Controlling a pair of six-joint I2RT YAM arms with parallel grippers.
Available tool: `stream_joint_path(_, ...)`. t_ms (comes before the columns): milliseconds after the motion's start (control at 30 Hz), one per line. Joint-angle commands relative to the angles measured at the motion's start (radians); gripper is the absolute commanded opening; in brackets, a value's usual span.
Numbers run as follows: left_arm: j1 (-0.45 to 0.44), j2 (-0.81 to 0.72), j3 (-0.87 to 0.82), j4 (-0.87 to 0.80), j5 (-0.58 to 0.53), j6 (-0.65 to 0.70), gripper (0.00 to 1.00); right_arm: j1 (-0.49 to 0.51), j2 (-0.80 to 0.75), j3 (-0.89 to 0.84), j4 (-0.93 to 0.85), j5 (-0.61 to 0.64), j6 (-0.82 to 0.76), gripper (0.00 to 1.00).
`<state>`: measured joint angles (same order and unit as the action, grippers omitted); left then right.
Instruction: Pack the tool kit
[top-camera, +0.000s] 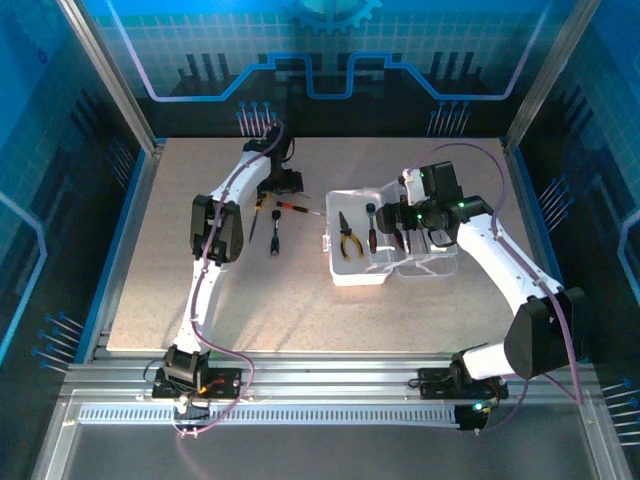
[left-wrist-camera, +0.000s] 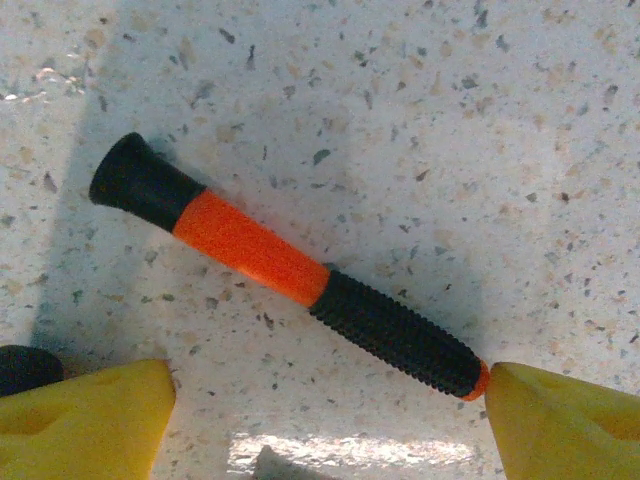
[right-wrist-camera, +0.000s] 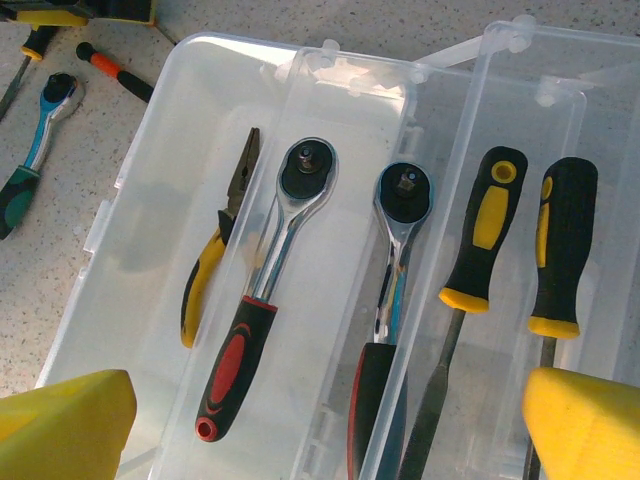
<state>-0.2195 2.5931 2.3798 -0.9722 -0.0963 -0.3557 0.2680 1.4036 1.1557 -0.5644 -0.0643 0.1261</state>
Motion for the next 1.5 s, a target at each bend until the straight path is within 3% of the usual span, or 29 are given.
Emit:
stream_joint_path(0, 0.022, 0.028, -0.009, -0.102, -0.059, 0.030, 0.83, -0.001, -0.012, 0.010, -0.002, -0.025, -0.019, 1.00)
stream_joint_path(200, 0.028, -0.020, -0.080, -0.087, -0.059, 0.049, 0.80, -0.006, -0.011, 0.001, 0.005, -0.032, -0.019, 1.00)
stream_joint_path(433, 0.048, -0.118, -0.206, -0.052, -0.068, 0.067, 0.68, -0.008, -0.009, -0.003, 0.011, -0.043, -0.018, 1.00)
stream_joint_path(667, 0.058, -0.205, -0.276, -0.034, -0.053, 0.081, 0.63, -0.007, -0.011, -0.005, 0.014, -0.043, -0.015, 1.00)
stream_joint_path(900, 0.074, -0.209, -0.249, -0.023, -0.029, 0.075, 0.62, -0.008, -0.008, -0.005, 0.018, -0.050, -0.016, 1.00)
stream_joint_path(1267, 0.080, -0.163, -0.235, 0.114, 0.096, -0.025, 0.66, -0.008, 0.007, -0.004, 0.020, -0.068, -0.019, 1.00)
stream_joint_path(1467, 0.081, -0.145, -0.227, 0.141, 0.086, -0.057, 0.69, -0.007, 0.017, -0.004, 0.021, -0.075, -0.023, 1.00)
